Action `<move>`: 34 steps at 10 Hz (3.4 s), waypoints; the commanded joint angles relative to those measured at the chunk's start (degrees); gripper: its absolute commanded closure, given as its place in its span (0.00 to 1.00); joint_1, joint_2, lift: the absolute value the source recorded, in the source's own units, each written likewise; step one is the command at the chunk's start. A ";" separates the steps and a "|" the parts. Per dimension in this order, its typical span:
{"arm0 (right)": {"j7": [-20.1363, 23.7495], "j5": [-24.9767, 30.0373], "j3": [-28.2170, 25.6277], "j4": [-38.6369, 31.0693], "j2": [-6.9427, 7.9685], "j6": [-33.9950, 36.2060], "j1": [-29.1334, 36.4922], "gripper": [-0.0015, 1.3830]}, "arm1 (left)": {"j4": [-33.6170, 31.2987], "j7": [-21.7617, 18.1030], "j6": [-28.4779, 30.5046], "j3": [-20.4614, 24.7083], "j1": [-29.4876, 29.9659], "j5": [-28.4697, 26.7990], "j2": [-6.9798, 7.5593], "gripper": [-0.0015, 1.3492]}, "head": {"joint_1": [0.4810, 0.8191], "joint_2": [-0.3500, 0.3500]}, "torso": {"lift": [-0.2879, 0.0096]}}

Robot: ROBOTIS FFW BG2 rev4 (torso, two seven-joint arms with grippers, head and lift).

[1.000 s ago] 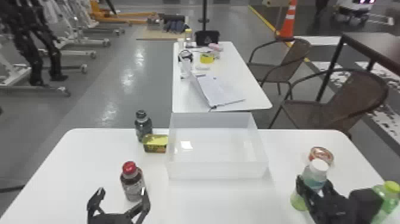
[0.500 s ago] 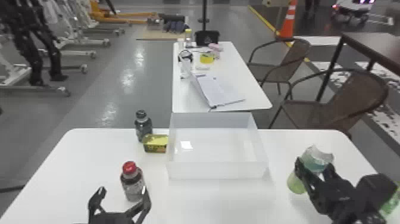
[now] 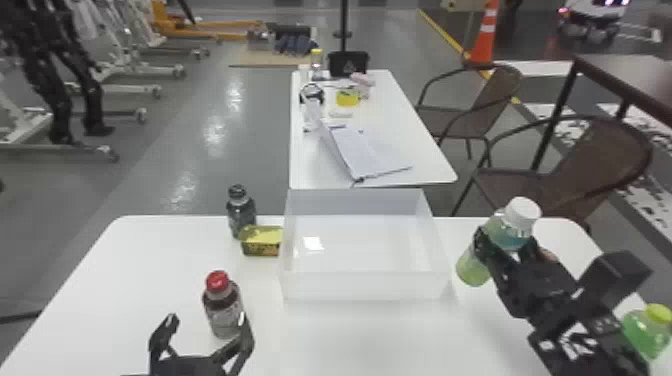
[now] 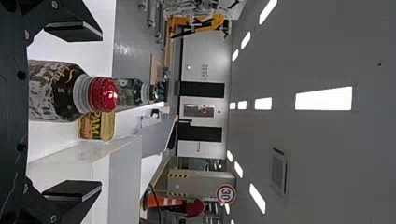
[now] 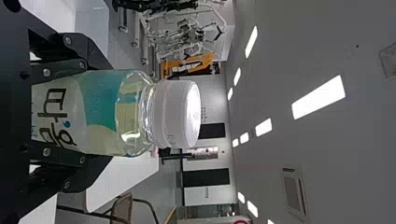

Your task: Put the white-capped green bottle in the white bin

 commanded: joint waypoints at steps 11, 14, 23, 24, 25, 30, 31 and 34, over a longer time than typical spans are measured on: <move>-2.73 -5.02 13.51 24.72 -5.24 -8.86 -21.70 0.53 | 1.83 0.00 -1.60 -1.80 -2.24 1.76 0.09 0.13 | 0.20 0.50 | 0.63; -2.73 -8.62 17.73 29.30 -5.06 -10.27 -27.06 0.53 | 2.70 0.00 -2.22 -3.21 -3.56 3.07 1.58 0.13 | 0.20 0.50 | 0.63; -2.11 -17.32 27.93 42.74 -1.81 -11.67 -32.51 0.53 | 3.50 0.00 -2.66 -3.56 -4.26 3.16 1.76 0.13 | 0.20 0.50 | 0.63; -2.02 -17.41 28.46 43.45 -1.81 -10.44 -32.69 0.53 | 3.58 0.00 -2.83 -3.56 -4.26 3.25 1.76 0.13 | 0.20 0.50 | 0.63; -1.85 -17.32 28.89 44.15 -1.81 -10.00 -32.86 0.51 | 3.67 0.00 -2.83 -3.56 -4.35 3.25 1.76 0.13 | 0.20 0.50 | 0.63; -1.67 -15.74 28.89 44.85 -1.98 -9.92 -32.77 0.22 | 3.76 0.00 -3.10 -3.56 -4.17 3.25 1.76 0.13 | 0.20 0.50 | 0.63; -1.67 -15.74 28.89 44.68 -1.98 -10.36 -32.69 0.10 | 3.76 0.00 -3.10 -3.47 -4.17 3.34 1.76 0.13 | 0.20 0.50 | 0.63; -1.67 -15.74 28.19 42.65 -2.07 -12.55 -31.63 0.08 | 3.76 0.09 -3.10 -3.47 -4.17 3.34 1.76 0.13 | 0.20 0.50 | 0.63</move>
